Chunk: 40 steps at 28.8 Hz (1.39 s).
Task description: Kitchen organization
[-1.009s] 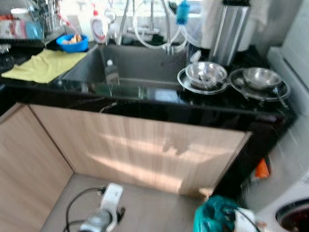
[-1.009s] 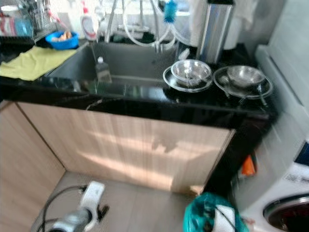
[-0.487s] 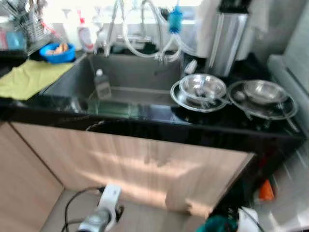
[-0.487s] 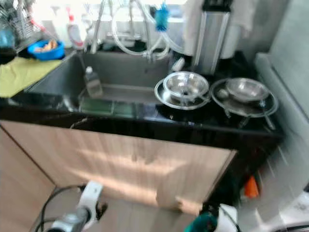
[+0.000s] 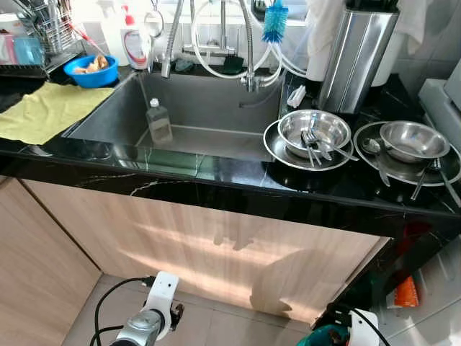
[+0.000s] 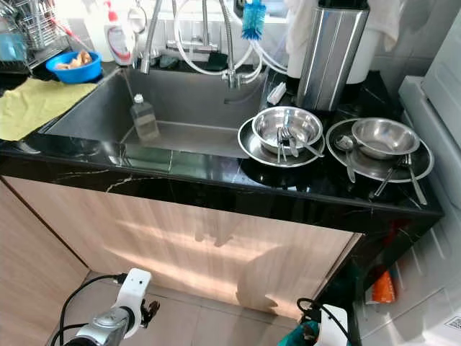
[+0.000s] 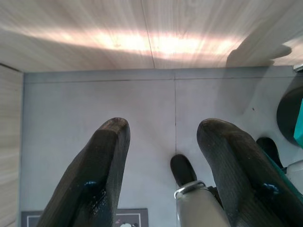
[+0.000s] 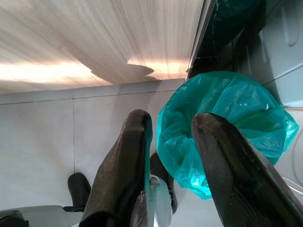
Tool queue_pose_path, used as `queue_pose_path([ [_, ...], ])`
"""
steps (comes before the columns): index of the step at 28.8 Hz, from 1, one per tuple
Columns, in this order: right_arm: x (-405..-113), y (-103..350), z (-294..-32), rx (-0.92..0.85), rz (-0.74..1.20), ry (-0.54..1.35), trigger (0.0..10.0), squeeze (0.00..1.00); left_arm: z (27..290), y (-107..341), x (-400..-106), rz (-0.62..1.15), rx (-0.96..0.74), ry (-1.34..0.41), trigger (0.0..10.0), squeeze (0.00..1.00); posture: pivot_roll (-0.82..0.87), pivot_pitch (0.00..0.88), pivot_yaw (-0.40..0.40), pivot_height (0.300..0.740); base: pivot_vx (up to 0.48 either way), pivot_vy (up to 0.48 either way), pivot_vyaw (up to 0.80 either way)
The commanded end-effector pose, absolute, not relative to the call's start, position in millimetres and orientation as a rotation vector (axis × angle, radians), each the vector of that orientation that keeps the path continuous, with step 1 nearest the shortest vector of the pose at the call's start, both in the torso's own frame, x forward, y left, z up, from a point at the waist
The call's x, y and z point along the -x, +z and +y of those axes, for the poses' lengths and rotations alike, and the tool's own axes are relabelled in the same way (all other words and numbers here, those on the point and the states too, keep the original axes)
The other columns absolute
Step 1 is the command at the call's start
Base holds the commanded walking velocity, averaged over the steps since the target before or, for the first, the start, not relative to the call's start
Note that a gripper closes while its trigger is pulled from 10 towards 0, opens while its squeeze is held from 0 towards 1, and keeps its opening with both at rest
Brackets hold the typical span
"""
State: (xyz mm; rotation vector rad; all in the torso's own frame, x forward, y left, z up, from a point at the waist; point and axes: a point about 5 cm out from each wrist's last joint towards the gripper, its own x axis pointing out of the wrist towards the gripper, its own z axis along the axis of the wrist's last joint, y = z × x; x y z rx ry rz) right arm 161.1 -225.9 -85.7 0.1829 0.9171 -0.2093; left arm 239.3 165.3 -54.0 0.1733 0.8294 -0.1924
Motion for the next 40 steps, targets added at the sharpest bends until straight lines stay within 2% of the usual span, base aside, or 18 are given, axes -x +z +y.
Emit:
queue_pose_path([
  [1, -160.0, -86.6, -224.6, -0.199, 0.920, -0.219, 10.0, 0.00, 167.8, -57.7, -234.0, 0.860, -0.162, -0.181, 10.0, 0.00, -0.13, 0.000, 0.037, 0.740, 0.000, 0.285, -0.55],
  [5, -159.6, -86.9, -224.3, -0.202, 0.926, -0.223, 10.0, 0.00, 167.8, -57.6, -234.1, 0.860, -0.162, -0.182, 10.0, 0.00, -0.13, 0.000, 0.038, 0.740, 0.000, 0.283, -0.78],
  [17, -160.7, -86.1, -224.3, -0.203, 0.907, -0.231, 10.0, 0.00, 167.5, -57.5, -234.3, 0.858, -0.162, -0.185, 10.0, 0.00, -0.12, 0.000, 0.041, 0.740, 0.000, 0.288, 0.00],
  [21, -160.0, -86.8, -223.2, -0.211, 0.915, -0.229, 10.0, 0.00, 167.9, -57.7, -233.9, 0.861, -0.164, -0.185, 10.0, 0.00, -0.12, 0.000, 0.044, 0.740, 0.000, 0.403, -0.70],
  [27, -160.9, -86.4, -222.7, -0.207, 0.907, -0.226, 10.0, 0.00, 168.4, -57.1, -234.7, 0.852, -0.185, -0.187, 10.0, 0.00, -0.11, 0.000, 0.047, 0.740, 0.000, 0.382, 0.00],
  [40, -161.8, -86.4, -220.4, -0.217, 0.901, -0.226, 10.0, 0.00, 166.7, -52.1, -241.1, 0.804, -0.161, -0.185, 10.0, 0.00, -0.11, 0.000, 0.057, 0.740, 0.000, 0.000, 0.00],
])
